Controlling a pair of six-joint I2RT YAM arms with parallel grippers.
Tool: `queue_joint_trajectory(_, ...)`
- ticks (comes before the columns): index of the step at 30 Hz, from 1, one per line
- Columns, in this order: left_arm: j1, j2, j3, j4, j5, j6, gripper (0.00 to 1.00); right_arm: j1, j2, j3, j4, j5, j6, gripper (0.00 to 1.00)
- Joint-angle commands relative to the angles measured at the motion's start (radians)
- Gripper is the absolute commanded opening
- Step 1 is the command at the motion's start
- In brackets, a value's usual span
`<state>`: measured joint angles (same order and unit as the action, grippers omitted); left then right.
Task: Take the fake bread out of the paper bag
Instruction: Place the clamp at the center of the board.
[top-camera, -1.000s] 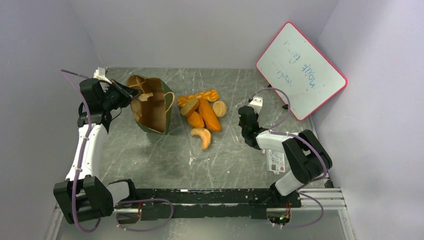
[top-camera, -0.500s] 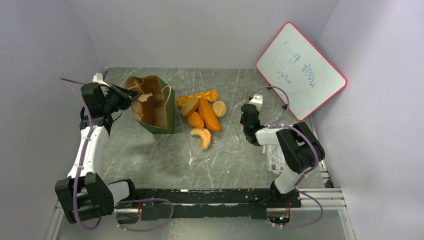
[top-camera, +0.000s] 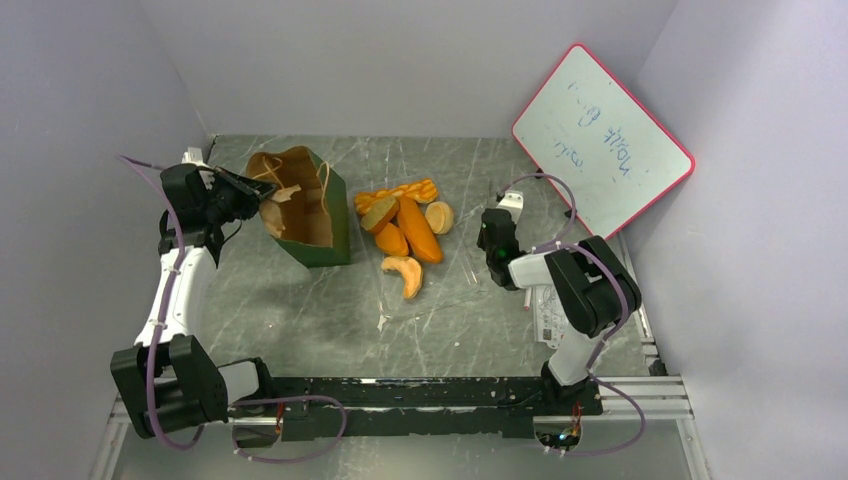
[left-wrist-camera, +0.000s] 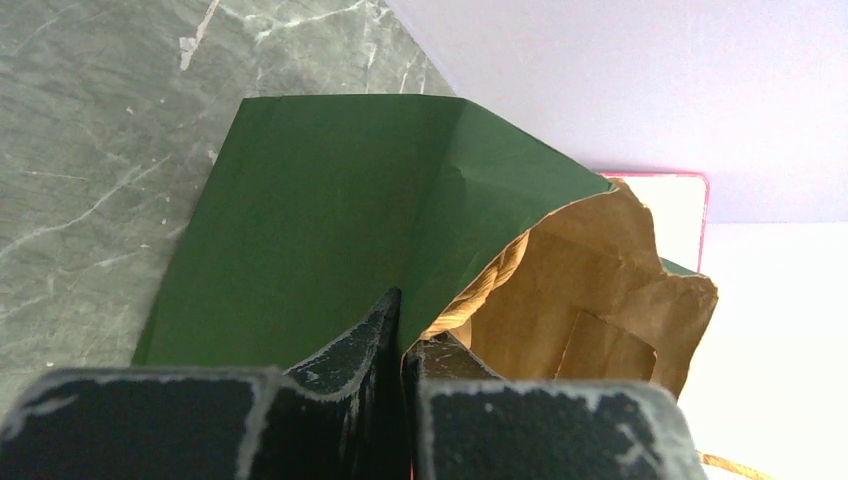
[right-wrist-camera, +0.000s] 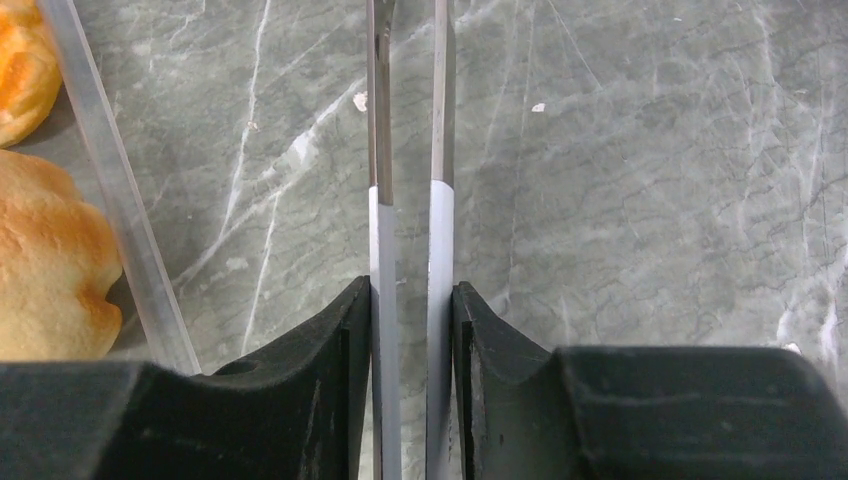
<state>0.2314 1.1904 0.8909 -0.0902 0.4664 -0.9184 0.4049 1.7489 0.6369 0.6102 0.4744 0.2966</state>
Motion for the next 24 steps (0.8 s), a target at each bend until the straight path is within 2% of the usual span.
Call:
queue_joint_trajectory(1, 0.011, 0.027, 0.046, -0.016, -0.007, 0.025, 0.12, -0.006, 0.020, 0.064, -0.055, 0.014, 0.039, 0.35)
queue_joint_trajectory(10, 0.013, 0.068, 0.079, -0.028, -0.017, 0.050, 0.25, -0.007, 0.029, 0.077, -0.119, 0.024, 0.084, 0.42)
queue_joint_trajectory(19, 0.013, 0.092, 0.111, -0.044, -0.019, 0.074, 0.51, -0.006, 0.038, 0.090, -0.158, 0.027, 0.112, 0.50)
queue_joint_trajectory(24, 0.013, 0.105, 0.134, -0.038, -0.009, 0.080, 0.60, -0.006, 0.027, 0.094, -0.166, 0.030, 0.112, 0.54)
